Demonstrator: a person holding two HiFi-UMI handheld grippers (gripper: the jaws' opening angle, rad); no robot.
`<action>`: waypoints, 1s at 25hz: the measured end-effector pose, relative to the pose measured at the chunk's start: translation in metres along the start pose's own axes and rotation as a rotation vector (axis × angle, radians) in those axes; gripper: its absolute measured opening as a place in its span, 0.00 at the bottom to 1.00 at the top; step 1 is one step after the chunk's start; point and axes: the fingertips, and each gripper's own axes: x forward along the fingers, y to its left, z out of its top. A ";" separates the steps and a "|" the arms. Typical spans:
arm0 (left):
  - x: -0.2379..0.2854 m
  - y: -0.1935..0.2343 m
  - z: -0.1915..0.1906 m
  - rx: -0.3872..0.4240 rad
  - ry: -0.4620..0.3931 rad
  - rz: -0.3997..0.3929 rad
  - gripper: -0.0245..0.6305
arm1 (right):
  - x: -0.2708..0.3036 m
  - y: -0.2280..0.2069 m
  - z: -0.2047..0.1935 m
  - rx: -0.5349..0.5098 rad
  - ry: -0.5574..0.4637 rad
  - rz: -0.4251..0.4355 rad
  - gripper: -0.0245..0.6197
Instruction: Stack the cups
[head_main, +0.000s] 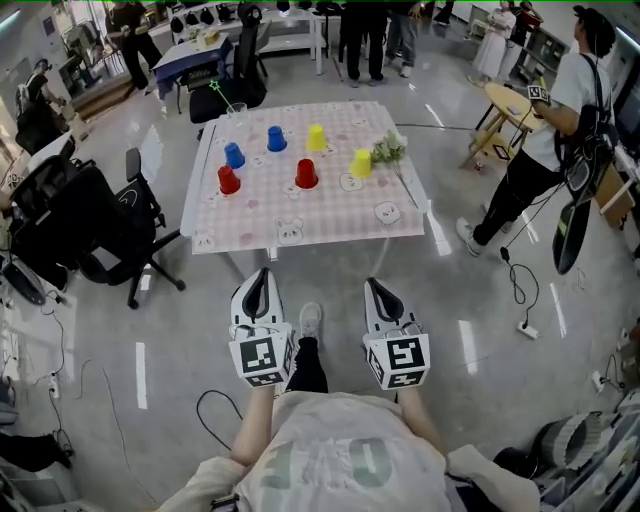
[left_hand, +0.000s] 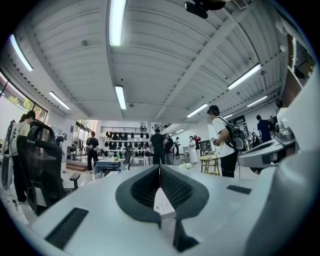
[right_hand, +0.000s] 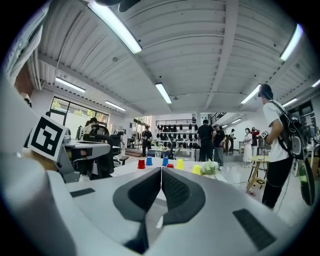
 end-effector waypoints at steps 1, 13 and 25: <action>0.014 0.007 -0.001 -0.007 -0.001 0.001 0.08 | 0.014 -0.003 0.003 -0.006 -0.004 -0.001 0.08; 0.200 0.107 0.015 0.059 -0.049 0.006 0.08 | 0.233 -0.016 0.071 -0.010 -0.012 0.059 0.08; 0.345 0.140 -0.008 0.148 0.005 -0.161 0.08 | 0.367 -0.046 0.058 0.054 0.038 -0.020 0.08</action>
